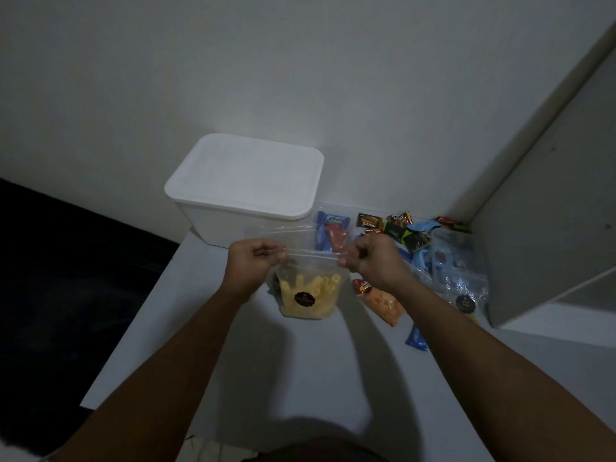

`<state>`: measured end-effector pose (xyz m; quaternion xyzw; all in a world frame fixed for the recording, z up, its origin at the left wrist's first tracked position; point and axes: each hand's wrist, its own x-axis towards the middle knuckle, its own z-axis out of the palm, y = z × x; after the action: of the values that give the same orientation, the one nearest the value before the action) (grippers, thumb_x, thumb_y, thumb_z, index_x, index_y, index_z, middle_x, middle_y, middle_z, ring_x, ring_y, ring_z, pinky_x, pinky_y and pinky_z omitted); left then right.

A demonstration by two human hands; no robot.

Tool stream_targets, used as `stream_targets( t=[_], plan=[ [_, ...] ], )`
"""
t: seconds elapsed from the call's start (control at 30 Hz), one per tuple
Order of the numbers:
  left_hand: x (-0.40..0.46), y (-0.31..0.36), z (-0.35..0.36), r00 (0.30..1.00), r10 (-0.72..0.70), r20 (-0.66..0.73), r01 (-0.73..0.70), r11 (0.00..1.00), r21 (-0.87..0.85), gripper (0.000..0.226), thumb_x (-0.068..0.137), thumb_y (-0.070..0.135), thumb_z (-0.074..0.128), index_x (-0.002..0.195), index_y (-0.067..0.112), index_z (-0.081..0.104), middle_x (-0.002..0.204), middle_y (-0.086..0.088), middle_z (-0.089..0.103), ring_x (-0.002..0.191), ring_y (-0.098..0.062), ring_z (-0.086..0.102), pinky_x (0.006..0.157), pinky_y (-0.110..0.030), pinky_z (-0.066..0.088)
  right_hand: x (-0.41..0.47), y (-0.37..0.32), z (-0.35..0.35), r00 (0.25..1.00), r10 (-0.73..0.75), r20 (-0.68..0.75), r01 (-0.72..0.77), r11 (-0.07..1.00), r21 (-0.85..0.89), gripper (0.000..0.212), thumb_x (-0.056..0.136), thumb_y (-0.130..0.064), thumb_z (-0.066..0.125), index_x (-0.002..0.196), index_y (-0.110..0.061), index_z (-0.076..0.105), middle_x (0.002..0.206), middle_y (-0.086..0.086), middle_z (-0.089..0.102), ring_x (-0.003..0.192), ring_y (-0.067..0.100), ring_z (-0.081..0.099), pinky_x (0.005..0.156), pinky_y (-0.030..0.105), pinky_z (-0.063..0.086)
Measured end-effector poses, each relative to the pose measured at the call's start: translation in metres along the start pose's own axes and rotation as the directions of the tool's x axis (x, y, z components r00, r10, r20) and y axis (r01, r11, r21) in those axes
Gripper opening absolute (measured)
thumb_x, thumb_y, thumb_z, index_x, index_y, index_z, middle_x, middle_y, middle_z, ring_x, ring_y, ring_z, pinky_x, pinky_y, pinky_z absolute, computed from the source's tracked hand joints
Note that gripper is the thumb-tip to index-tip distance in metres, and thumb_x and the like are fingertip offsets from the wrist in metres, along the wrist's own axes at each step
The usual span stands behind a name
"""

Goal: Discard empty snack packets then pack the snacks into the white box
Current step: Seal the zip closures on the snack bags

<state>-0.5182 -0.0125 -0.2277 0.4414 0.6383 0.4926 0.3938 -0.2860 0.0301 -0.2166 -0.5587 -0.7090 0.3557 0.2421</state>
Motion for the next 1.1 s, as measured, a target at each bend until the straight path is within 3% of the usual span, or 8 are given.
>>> stream_targets(
  t=[0.07, 0.13, 0.27, 0.43, 0.57, 0.8, 0.93, 1.1],
  plan=[
    [0.003, -0.001, -0.003, 0.999, -0.031, -0.024, 0.029, 0.998, -0.058, 0.018, 0.072, -0.006, 0.075, 0.076, 0.011, 0.071, 0.069, -0.003, 0.07, 0.066, -0.014, 0.067, 0.066, -0.022, 0.056, 0.0, -0.007, 0.002, 1.0, -0.012, -0.015, 0.013, 0.997, 0.08, 0.014, 0.082, -0.013, 0.073, 0.082, 0.001, 0.069, 0.075, 0.007, 0.069, 0.063, -0.001, 0.061, 0.061, 0.015, 0.05],
    [0.003, -0.002, -0.006, 0.998, -0.056, -0.03, 0.052, 0.991, -0.121, 0.015, 0.074, -0.008, 0.072, 0.077, 0.006, 0.069, 0.074, -0.013, 0.069, 0.07, -0.024, 0.068, 0.066, -0.025, 0.058, 0.0, -0.011, 0.005, 0.999, -0.018, -0.037, 0.023, 0.988, 0.149, 0.008, 0.084, -0.012, 0.071, 0.082, -0.004, 0.069, 0.074, 0.002, 0.068, 0.068, 0.006, 0.063, 0.063, 0.019, 0.051],
    [-0.001, -0.009, -0.007, 0.993, -0.1, -0.067, 0.083, 0.97, -0.23, 0.014, 0.075, -0.008, 0.071, 0.077, 0.006, 0.07, 0.07, -0.009, 0.071, 0.066, -0.02, 0.069, 0.062, -0.021, 0.057, -0.001, -0.017, 0.01, 0.994, -0.005, -0.11, 0.03, 0.974, 0.226, 0.006, 0.085, -0.008, 0.069, 0.09, -0.007, 0.074, 0.077, -0.006, 0.068, 0.071, 0.001, 0.062, 0.066, 0.016, 0.05],
    [-0.003, -0.024, -0.006, 0.989, -0.064, -0.135, 0.054, 0.996, -0.074, 0.011, 0.077, 0.002, 0.073, 0.085, 0.01, 0.075, 0.067, 0.008, 0.071, 0.064, -0.005, 0.065, 0.071, -0.026, 0.054, -0.004, -0.031, 0.012, 0.978, -0.058, -0.199, 0.1, 0.973, 0.207, 0.013, 0.083, -0.011, 0.072, 0.095, -0.01, 0.075, 0.082, -0.01, 0.069, 0.08, 0.001, 0.064, 0.074, 0.014, 0.051],
    [-0.007, -0.023, 0.0, 0.993, 0.014, -0.119, -0.007, 0.998, 0.064, 0.016, 0.078, 0.001, 0.072, 0.093, 0.001, 0.074, 0.069, 0.007, 0.068, 0.055, 0.009, 0.06, 0.069, -0.022, 0.049, 0.0, -0.042, 0.012, 0.958, -0.152, -0.244, 0.185, 0.975, 0.121, 0.013, 0.083, -0.014, 0.074, 0.095, -0.01, 0.077, 0.08, -0.012, 0.067, 0.075, -0.004, 0.062, 0.074, 0.016, 0.052],
    [-0.004, -0.005, 0.005, 0.996, 0.05, -0.067, -0.048, 0.998, 0.038, 0.019, 0.076, 0.001, 0.074, 0.095, 0.001, 0.074, 0.076, 0.003, 0.07, 0.061, 0.01, 0.063, 0.065, -0.004, 0.048, 0.007, -0.032, 0.002, 0.968, -0.139, -0.21, 0.169, 0.976, 0.134, 0.016, 0.081, -0.013, 0.075, 0.096, -0.008, 0.078, 0.092, 0.003, 0.074, 0.078, 0.002, 0.063, 0.072, 0.013, 0.05],
    [-0.002, 0.004, 0.006, 0.998, 0.068, -0.01, -0.067, 0.996, 0.066, 0.015, 0.075, 0.0, 0.075, 0.09, 0.0, 0.074, 0.074, 0.002, 0.069, 0.06, 0.01, 0.062, 0.064, -0.003, 0.047, 0.005, -0.022, -0.001, 0.985, -0.045, -0.169, 0.089, 0.96, 0.264, 0.014, 0.082, -0.009, 0.074, 0.095, -0.005, 0.077, 0.091, 0.003, 0.074, 0.087, 0.013, 0.068, 0.08, 0.027, 0.056],
    [-0.003, 0.013, 0.011, 0.997, 0.072, -0.006, -0.071, 0.994, 0.088, 0.009, 0.076, 0.002, 0.074, 0.084, 0.001, 0.074, 0.073, -0.004, 0.068, 0.06, 0.002, 0.061, 0.063, -0.006, 0.049, -0.002, -0.017, -0.002, 0.991, -0.011, -0.131, 0.053, 0.944, 0.327, 0.01, 0.084, -0.004, 0.07, 0.093, -0.002, 0.074, 0.087, -0.001, 0.07, 0.08, 0.009, 0.065, 0.065, 0.016, 0.053]
  ],
)
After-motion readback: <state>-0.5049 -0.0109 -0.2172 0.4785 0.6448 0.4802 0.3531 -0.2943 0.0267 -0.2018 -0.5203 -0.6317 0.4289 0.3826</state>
